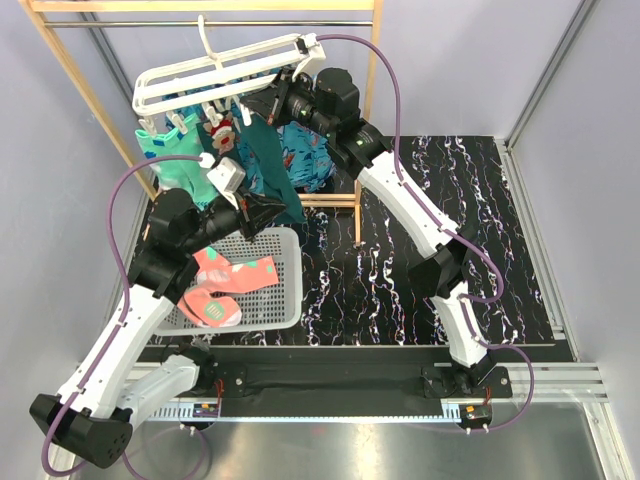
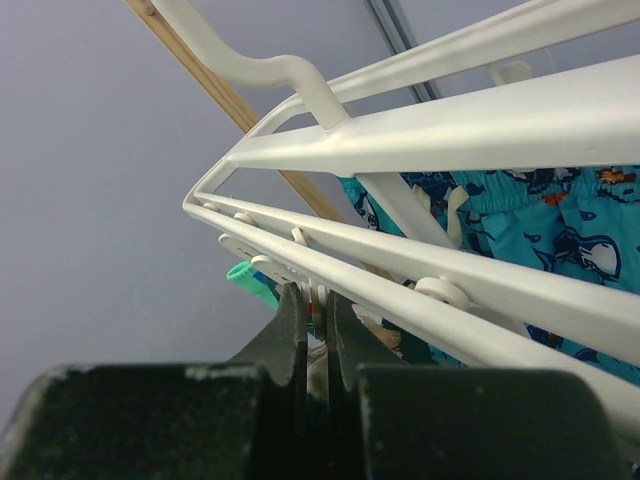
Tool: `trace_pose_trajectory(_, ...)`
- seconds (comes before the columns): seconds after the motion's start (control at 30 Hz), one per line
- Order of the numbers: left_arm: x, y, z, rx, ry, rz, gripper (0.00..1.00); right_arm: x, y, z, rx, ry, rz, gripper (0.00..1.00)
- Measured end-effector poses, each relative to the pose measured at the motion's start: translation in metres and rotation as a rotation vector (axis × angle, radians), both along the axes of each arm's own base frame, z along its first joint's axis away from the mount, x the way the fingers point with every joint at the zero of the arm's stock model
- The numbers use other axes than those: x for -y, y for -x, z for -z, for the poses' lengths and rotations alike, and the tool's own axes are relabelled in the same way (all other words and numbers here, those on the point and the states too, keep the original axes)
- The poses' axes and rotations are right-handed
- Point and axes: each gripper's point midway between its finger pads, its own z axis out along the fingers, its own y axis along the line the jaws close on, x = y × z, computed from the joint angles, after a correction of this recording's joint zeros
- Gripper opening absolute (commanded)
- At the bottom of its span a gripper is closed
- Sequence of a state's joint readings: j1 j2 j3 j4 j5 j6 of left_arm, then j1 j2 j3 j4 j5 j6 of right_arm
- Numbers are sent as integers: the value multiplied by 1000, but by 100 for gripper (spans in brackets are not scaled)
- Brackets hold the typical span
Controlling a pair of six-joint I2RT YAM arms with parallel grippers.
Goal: Remove the socks clipped to the hanger
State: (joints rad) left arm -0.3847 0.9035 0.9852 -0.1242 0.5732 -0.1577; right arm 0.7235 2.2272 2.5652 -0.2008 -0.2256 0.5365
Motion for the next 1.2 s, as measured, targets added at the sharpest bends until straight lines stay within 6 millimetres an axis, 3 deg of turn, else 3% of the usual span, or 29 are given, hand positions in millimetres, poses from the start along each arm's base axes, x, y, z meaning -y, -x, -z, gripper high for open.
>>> trace_pose_trajectory(0.2,-2,5,3,1,1,-1,0,0,0,0,1,0,0,2)
trace_pose_trajectory(0.23,-3,6,4,3,1,-2,0,0,0,0,1,0,0,13)
trace_pose_trajectory(0.33,-4,9,3,5,2,-2,0,0,0,1,1,2,-2,34)
trace_pose_trajectory(0.5,-5,11,2,10,4,-2,0,-1,-1,3,2,10,-1,42)
trace_pose_trajectory(0.67,-5,11,2,9,3,-2,0,0,-1,5,-1,16,0,37)
trace_pose_trajectory(0.77,-5,11,2,8,3,-2,0,0,-1,5,6,21,2,17)
trace_pose_trajectory(0.8,-5,11,2,8,3,-2,0,0,-1,5,9,23,2,3)
trace_pose_trajectory(0.83,-5,11,2,8,3,-1,0,0,-2,6,13,26,3,0)
trace_pose_trajectory(1.17,-5,13,4,3,0,-2,0,0,-1,5,11,20,2,0)
trace_pose_trajectory(1.2,-6,14,5,2,0,-2,0,0,-1,5,11,20,2,4)
